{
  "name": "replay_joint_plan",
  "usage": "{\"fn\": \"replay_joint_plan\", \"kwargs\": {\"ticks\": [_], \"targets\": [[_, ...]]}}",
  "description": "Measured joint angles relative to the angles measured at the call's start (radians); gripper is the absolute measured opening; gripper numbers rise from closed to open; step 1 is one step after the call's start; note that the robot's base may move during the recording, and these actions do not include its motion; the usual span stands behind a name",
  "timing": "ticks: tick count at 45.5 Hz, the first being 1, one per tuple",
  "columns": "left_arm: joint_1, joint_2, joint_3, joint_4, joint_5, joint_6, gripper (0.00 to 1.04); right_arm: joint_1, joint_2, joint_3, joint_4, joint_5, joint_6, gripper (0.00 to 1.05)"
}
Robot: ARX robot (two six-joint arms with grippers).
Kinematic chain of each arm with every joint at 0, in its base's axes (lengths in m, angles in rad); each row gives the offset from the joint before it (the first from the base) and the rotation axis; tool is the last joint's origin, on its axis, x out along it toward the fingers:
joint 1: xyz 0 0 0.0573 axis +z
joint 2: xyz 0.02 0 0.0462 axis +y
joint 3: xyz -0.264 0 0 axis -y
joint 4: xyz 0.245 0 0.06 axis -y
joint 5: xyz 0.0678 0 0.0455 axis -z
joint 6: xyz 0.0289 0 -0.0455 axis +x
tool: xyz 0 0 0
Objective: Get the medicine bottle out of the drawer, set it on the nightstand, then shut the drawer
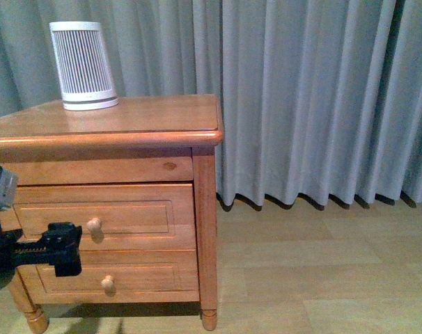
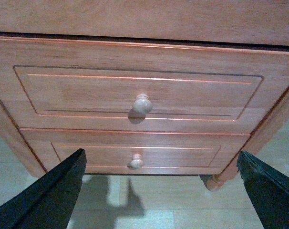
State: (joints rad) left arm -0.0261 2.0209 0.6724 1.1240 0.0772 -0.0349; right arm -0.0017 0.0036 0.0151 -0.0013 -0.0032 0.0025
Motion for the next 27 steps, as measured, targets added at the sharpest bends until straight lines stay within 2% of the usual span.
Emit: {"fn": "replay_joint_plan", "kwargs": {"ticks": [10, 27], "targets": [[0.006, 0.187, 0.254, -0.145, 0.020, 0.018, 0.98, 0.000, 0.000, 0.000, 0.000, 0.000, 0.000, 0.98], [0.006, 0.289, 0.451, -0.289, 0.029, 0.062, 0.98, 0.000, 0.000, 0.000, 0.000, 0.000, 0.000, 0.98]]}}
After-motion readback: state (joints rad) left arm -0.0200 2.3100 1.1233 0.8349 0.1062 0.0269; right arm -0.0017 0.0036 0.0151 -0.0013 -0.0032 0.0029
